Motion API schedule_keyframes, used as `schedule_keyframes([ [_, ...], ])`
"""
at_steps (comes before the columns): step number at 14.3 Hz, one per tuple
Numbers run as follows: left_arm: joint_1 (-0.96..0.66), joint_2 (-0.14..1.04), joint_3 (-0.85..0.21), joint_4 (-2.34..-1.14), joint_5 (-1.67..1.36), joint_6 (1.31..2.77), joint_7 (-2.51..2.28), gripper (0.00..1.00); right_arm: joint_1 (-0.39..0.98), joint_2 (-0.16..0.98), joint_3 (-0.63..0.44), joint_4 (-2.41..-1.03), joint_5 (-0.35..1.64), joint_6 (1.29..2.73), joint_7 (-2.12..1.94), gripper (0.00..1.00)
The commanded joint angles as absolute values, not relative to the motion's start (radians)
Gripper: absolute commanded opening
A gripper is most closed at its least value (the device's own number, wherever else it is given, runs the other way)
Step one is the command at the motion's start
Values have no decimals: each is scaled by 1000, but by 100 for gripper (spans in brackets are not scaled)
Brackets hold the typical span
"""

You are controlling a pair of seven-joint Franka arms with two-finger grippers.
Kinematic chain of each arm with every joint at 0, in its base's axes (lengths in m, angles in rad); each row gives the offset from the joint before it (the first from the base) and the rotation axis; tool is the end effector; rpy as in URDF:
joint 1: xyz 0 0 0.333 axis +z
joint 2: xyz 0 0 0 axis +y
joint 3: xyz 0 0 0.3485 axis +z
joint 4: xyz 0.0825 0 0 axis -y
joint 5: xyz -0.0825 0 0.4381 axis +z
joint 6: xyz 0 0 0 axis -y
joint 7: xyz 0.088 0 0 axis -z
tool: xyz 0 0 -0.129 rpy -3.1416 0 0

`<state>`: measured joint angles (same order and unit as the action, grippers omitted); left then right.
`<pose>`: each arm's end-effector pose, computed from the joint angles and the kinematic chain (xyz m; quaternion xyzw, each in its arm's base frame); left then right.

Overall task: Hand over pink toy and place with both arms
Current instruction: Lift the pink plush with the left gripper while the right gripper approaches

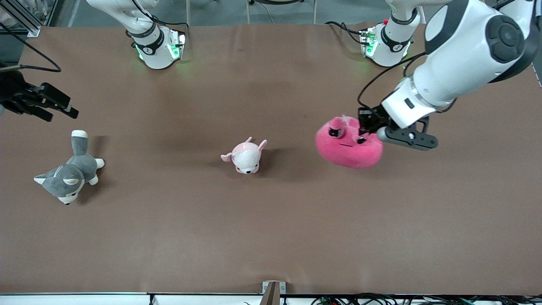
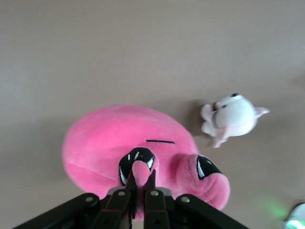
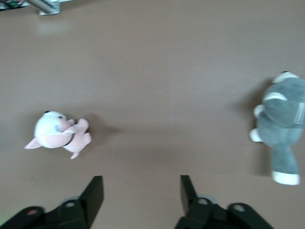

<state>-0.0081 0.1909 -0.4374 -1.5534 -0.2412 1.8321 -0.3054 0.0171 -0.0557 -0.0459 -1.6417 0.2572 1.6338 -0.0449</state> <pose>0.6208 -0.2978 0.5606 0.9854 -0.0386 -0.0095 0.1653 0.5970 0.0134 0.6408 -0.9913 -0.0030 -0.0284 0.1285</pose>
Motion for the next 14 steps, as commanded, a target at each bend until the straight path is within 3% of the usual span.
schedule_keyframes([
  [1,-60,264,-442,-1448,-296,1812,-426,0,57,-48,-49,-1651,340,1614,-43,66],
  [5,-204,359,-440,-1309,-342,1877,-771,0,80,-22,-49,-1652,460,1600,-38,64],
  [10,-331,423,-440,-1298,-345,2075,-975,0,165,15,-49,-1646,492,1615,80,64],
  [14,-397,495,-445,-1232,-347,2143,-1083,0,187,34,-49,-1638,532,1617,146,64],
])
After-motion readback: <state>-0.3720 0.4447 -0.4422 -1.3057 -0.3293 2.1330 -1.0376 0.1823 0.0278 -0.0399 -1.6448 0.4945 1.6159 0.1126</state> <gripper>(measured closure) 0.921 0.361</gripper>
